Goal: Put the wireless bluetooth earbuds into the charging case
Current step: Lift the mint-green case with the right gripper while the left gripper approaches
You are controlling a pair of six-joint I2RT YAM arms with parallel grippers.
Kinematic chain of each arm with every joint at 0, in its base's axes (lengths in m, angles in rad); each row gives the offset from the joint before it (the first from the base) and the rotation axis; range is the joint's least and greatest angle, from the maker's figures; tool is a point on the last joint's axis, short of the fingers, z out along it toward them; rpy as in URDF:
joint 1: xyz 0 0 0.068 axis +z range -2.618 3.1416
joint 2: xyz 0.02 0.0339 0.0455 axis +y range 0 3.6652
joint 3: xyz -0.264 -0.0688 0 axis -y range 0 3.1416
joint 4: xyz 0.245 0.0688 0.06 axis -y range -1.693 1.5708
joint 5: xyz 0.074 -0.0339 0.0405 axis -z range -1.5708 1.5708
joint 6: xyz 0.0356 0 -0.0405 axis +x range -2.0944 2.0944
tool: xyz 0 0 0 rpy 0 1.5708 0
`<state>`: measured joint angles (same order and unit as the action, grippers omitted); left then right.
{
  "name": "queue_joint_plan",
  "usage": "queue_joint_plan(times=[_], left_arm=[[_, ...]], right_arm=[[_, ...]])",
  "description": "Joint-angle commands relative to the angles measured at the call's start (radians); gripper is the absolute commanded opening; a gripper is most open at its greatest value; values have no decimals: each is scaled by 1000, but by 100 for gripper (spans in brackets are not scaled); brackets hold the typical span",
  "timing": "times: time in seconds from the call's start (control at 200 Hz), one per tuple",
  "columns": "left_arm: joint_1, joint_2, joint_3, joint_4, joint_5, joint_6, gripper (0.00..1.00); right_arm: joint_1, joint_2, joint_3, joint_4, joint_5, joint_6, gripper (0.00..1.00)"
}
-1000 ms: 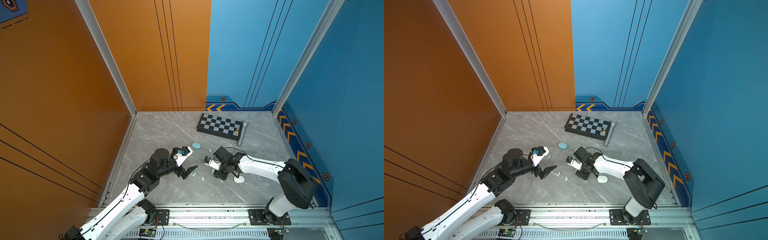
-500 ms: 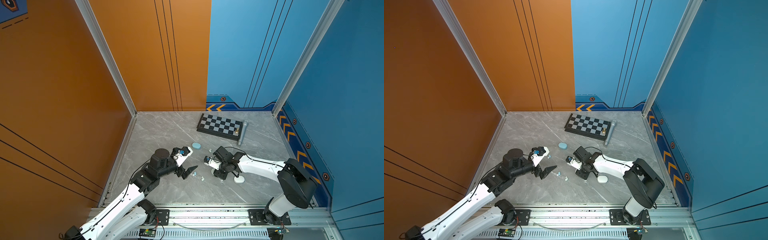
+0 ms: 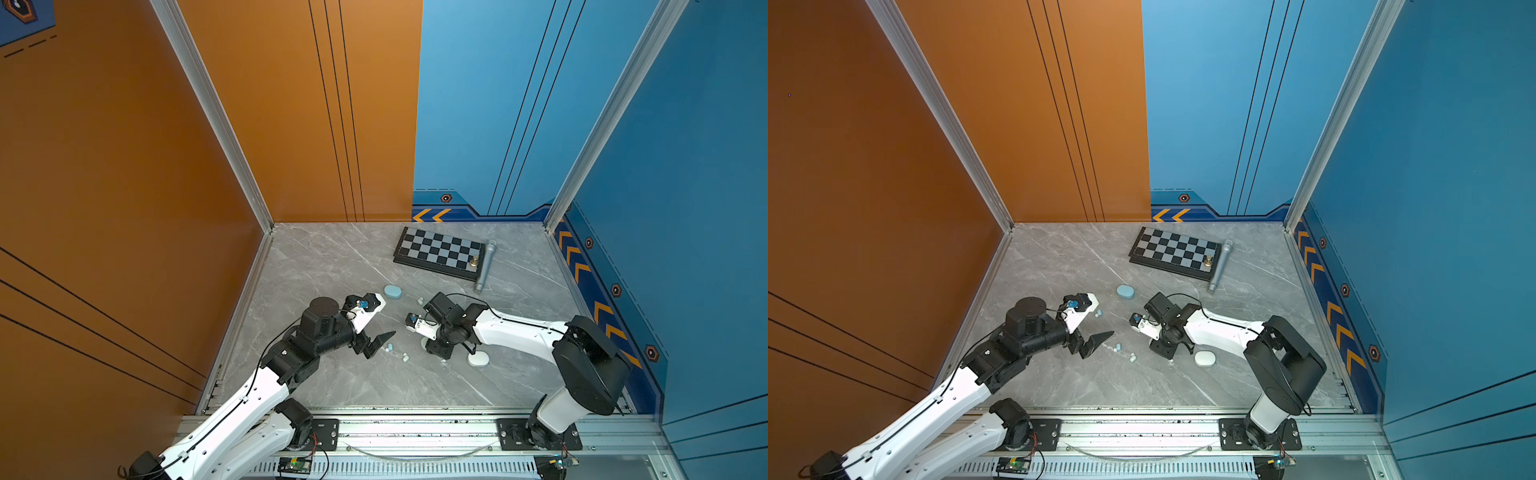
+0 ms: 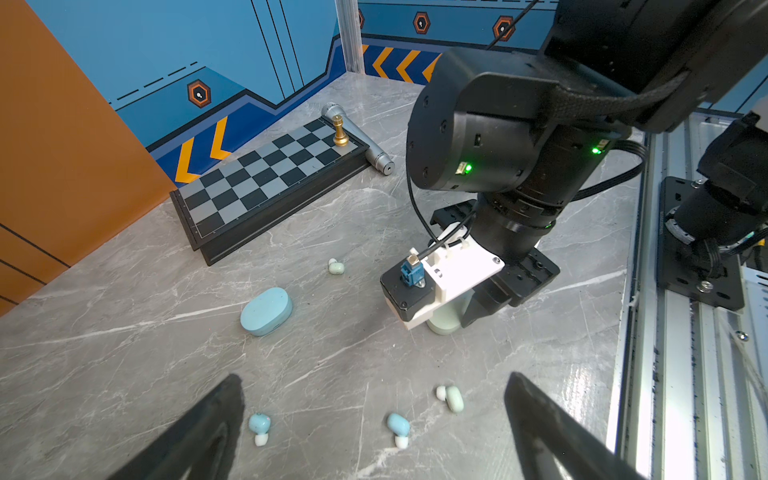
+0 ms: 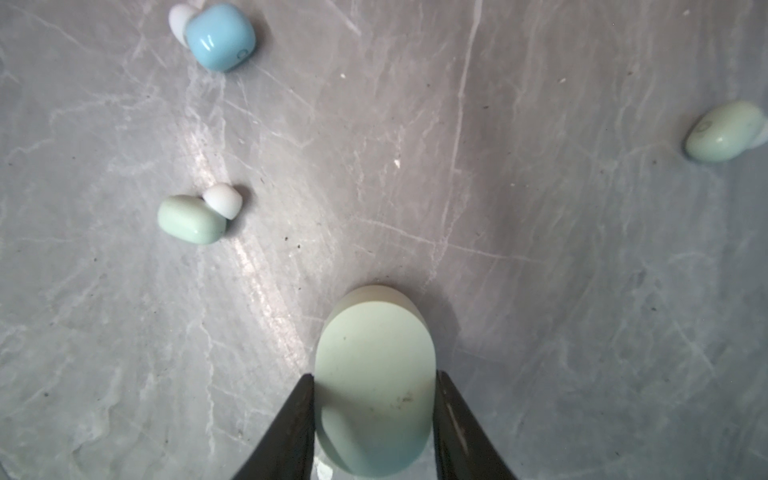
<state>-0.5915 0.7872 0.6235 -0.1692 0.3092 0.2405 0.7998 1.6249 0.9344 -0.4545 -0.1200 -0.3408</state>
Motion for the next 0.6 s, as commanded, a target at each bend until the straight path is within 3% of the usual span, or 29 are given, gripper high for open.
queue_joint_plan(times=[0.0, 0.105, 0.32, 0.561, 0.596], left_arm=[[-11, 0, -6, -6, -12, 13, 98], [-17, 13, 3, 18, -9, 0, 98], [-37, 67, 32, 122, 37, -52, 100], [-44, 159, 49, 254, 182, -130, 87], [-44, 169, 53, 259, 206, -137, 81]], right_arm=[[0, -2, 11, -42, 2, -10, 36], [-27, -59, 14, -51, -61, -14, 36], [-167, -227, 31, -103, -370, -59, 35], [-280, -304, 120, -178, -608, -49, 36], [-288, -305, 139, -187, -631, -37, 36]])
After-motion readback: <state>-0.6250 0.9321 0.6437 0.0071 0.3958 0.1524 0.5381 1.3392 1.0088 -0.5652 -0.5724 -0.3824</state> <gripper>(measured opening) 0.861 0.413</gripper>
